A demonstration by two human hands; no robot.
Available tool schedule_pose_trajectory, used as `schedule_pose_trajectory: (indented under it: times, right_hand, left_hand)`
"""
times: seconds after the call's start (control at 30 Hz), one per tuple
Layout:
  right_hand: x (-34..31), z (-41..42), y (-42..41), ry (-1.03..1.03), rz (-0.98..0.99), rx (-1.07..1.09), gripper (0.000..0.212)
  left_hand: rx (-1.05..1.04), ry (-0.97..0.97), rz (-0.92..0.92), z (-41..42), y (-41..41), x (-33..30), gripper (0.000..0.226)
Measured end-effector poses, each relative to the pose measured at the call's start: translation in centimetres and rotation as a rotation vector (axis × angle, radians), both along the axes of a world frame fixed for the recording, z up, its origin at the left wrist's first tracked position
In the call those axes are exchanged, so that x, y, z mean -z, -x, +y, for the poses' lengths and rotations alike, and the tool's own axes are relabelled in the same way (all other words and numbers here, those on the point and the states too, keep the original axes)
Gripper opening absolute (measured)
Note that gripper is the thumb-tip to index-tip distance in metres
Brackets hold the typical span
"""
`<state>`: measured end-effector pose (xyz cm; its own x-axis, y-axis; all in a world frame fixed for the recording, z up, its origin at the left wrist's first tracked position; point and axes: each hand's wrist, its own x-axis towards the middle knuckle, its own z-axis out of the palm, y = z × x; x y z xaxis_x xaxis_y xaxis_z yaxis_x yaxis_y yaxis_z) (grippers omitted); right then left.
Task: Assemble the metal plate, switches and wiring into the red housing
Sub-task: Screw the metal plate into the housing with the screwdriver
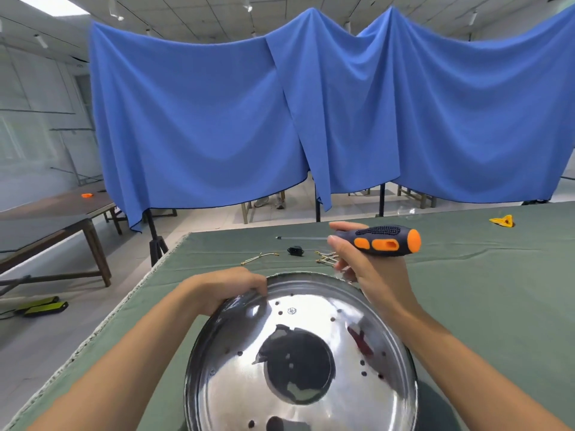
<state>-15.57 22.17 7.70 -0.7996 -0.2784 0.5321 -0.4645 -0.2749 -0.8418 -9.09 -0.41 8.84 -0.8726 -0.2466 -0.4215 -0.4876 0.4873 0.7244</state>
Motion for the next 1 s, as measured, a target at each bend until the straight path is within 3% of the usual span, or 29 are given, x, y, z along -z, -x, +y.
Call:
schedule_pose_trajectory:
  times: [0.23, 0.4, 0.53, 0.67, 0.83, 1.0]
  right_hand:
    - [-2.8, -1.6, -2.4, 0.004, 0.027, 0.022, 0.014]
    - [-3.0, -3.3, -3.7, -0.036, 0.019, -0.005, 0.012]
    - [-2.9, -4.3, -3.8, -0.05, 0.061, 0.035, 0.006]
    - [-2.8, -5.2, -3.1, -0.059, 0.077, 0.058, 0.008]
    - [-1.7, -6.1, -1.7, -0.086, 0.124, 0.049, 0.01]
    - [0.2, -6.8, -1.2, -0.139, 0.133, 0.006, 0.016]
  left_hand:
    - [-0.111, -0.256, 0.083, 0.7, -5.9, 0.1, 0.01]
    - [-0.039, -0.294, -0.002, 2.2, -8.3, 1.0, 0.027]
    - [-0.105, -0.24, -0.025, 1.4, -8.9, 1.8, 0.049]
    - [-0.25, -0.084, 0.213, 0.7, -7.6, 3.7, 0.027]
    - [-0.375, -0.198, 0.53, 1.2, -5.5, 6.4, 0.022]
    - [-0.43, -0.234, 0.716, 1.7, -4.9, 7.7, 0.024]
